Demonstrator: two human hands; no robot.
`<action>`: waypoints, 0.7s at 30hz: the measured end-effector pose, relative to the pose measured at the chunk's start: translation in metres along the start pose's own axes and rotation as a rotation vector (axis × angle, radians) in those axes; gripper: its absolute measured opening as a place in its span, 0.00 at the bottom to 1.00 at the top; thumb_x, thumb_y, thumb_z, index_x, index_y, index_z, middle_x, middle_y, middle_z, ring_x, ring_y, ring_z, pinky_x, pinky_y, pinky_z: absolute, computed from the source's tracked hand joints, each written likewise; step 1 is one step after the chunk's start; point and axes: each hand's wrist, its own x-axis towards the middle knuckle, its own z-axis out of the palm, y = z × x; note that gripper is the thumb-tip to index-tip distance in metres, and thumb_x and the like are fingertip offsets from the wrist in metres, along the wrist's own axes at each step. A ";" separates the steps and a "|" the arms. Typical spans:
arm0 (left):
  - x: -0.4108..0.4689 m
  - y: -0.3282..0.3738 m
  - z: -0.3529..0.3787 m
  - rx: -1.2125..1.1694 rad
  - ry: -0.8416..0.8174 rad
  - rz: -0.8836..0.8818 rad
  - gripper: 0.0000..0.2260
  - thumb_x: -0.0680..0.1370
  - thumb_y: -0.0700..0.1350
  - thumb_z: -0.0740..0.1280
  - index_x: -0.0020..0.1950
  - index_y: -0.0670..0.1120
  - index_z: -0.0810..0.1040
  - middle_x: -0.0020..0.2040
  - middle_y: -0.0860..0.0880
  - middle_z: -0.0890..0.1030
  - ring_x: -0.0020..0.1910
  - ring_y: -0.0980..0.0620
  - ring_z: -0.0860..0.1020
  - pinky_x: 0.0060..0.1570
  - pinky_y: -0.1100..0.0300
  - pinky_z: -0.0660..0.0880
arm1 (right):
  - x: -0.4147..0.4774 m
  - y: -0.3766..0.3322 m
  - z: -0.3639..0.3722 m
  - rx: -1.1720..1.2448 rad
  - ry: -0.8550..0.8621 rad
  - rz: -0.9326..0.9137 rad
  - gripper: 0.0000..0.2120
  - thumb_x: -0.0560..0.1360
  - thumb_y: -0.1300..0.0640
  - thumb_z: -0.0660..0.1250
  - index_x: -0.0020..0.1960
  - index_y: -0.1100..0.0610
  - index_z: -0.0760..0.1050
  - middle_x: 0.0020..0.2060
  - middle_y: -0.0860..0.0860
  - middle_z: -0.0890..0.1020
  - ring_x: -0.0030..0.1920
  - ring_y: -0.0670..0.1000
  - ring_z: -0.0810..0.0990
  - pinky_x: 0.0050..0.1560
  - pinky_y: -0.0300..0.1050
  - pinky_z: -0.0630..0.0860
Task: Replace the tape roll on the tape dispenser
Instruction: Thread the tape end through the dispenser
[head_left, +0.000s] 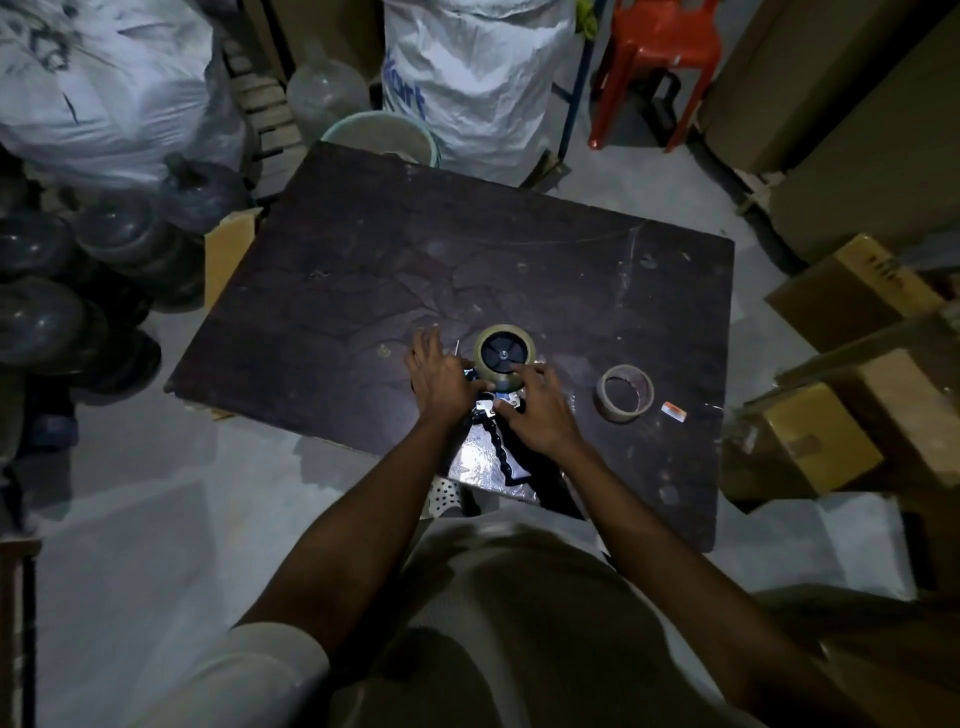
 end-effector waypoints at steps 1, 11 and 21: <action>0.000 -0.001 0.000 -0.008 0.014 0.009 0.21 0.67 0.65 0.74 0.56 0.57 0.86 0.81 0.44 0.58 0.79 0.39 0.52 0.73 0.44 0.55 | 0.003 0.000 0.000 -0.004 0.003 -0.008 0.26 0.78 0.51 0.72 0.73 0.53 0.71 0.74 0.56 0.65 0.68 0.60 0.74 0.57 0.48 0.71; 0.008 -0.013 0.017 -0.005 0.116 0.079 0.10 0.70 0.56 0.76 0.48 0.55 0.88 0.75 0.44 0.69 0.75 0.39 0.59 0.69 0.43 0.59 | 0.026 0.008 0.006 -0.216 -0.130 -0.050 0.30 0.83 0.52 0.64 0.83 0.53 0.60 0.83 0.54 0.58 0.80 0.60 0.59 0.75 0.53 0.64; 0.011 -0.017 0.023 0.023 0.116 0.143 0.11 0.70 0.58 0.74 0.48 0.56 0.88 0.75 0.48 0.70 0.74 0.41 0.61 0.67 0.40 0.62 | 0.034 0.007 0.006 -0.235 -0.149 -0.048 0.28 0.82 0.51 0.66 0.80 0.55 0.65 0.81 0.56 0.63 0.78 0.62 0.62 0.76 0.50 0.61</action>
